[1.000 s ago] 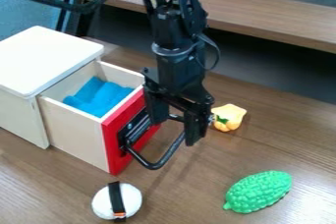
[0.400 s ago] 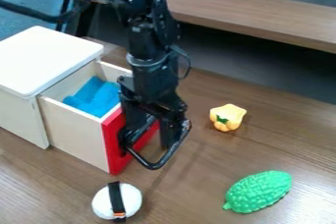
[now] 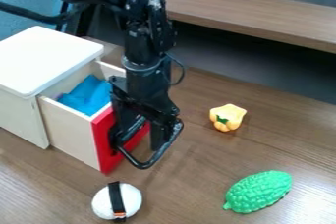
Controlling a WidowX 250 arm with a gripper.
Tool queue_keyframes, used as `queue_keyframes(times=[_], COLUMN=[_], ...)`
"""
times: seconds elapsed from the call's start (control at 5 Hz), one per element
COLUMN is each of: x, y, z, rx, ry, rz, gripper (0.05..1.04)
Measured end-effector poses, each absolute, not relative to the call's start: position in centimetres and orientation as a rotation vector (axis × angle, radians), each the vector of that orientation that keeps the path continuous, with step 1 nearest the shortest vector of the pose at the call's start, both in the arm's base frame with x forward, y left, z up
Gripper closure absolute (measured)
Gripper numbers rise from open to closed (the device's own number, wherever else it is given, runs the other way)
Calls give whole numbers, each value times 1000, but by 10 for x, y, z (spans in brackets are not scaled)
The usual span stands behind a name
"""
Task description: Close the drawer
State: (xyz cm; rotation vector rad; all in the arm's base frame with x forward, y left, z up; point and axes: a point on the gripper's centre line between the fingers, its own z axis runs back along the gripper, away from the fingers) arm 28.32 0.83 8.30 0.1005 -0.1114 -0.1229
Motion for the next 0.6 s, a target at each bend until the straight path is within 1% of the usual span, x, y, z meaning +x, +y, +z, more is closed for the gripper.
queue_keyframes(times=[0.2,0.6], x=[283,281], y=[11,29], z=[88,91], rx=[115,119], ry=[-137,-144], rz=[-109,-68], gripper=[84,84])
